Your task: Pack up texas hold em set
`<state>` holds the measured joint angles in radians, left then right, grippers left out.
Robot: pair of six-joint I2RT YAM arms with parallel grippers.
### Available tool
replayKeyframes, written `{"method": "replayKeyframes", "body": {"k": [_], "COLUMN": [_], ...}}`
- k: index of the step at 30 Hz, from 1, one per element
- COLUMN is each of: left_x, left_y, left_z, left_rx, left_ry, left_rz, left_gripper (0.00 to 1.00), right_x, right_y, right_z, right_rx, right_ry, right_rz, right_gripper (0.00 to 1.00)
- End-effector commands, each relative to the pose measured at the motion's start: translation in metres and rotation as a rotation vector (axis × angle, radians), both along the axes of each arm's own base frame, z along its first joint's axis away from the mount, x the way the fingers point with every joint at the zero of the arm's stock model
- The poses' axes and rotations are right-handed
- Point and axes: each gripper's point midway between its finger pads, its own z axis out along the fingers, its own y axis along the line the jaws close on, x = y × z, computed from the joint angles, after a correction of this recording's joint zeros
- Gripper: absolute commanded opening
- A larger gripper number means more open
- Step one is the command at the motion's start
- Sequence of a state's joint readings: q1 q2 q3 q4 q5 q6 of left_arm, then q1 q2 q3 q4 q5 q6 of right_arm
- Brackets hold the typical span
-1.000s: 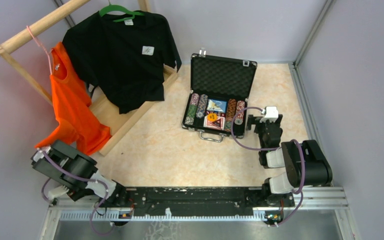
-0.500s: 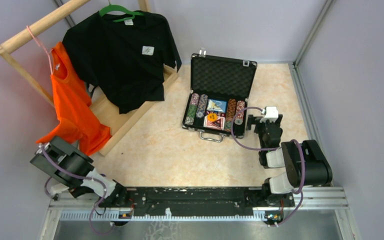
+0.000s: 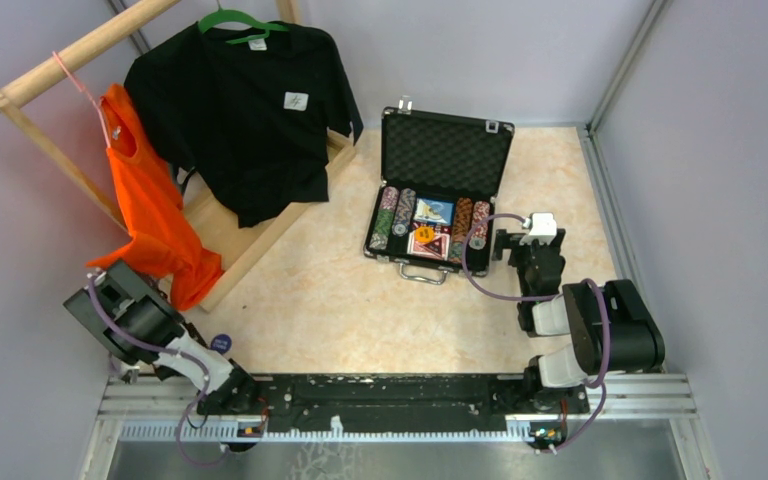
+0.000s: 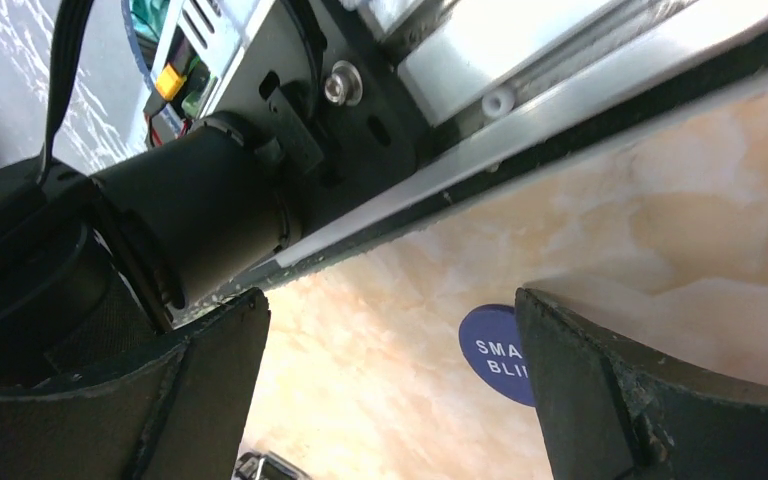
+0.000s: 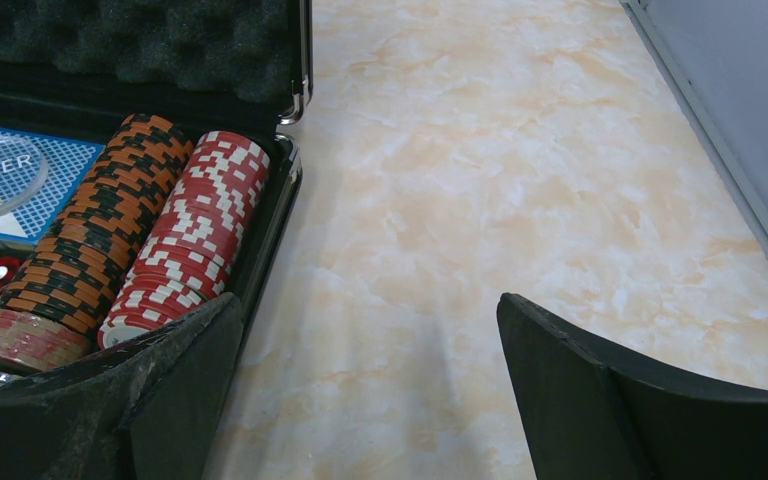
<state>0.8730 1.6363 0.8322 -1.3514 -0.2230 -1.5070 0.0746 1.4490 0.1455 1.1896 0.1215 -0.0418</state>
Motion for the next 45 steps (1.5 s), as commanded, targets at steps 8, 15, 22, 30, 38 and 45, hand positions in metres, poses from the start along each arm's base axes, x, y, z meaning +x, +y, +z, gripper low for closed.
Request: {"method": "replayKeyframes", "body": {"k": [8, 15, 22, 30, 38, 45], "left_x": [0.055, 0.104, 0.095, 0.082, 0.118, 0.11], "left_y": [-0.029, -0.037, -0.029, 0.0, 0.02, 0.019], "left_z": [-0.036, -0.037, 0.008, 0.03, 0.069, 0.088], "left_rx": [-0.027, 0.006, 0.077, 0.199, 0.394, 0.44], "left_ry": [-0.097, -0.146, -0.05, -0.113, -0.233, -0.257], "left_rz": [-0.027, -0.166, -0.19, -0.213, -0.436, -0.676], "left_gripper": [0.99, 0.99, 0.99, 0.99, 0.99, 0.99], "right_x": [0.008, 0.008, 0.008, 0.008, 0.008, 0.008], "right_y": [0.0, -0.001, 0.0, 0.0, -0.001, 0.0], "right_z": [0.023, 0.023, 0.023, 0.023, 0.023, 0.023], "right_rx": [0.012, 0.012, 0.013, 0.012, 0.013, 0.013], "right_ry": [-0.085, -0.086, -0.085, -0.085, -0.086, -0.085], "right_rz": [-0.001, -0.001, -0.001, -0.001, -0.002, -0.001], "right_gripper": [0.99, 0.99, 0.99, 0.99, 0.99, 0.99]}}
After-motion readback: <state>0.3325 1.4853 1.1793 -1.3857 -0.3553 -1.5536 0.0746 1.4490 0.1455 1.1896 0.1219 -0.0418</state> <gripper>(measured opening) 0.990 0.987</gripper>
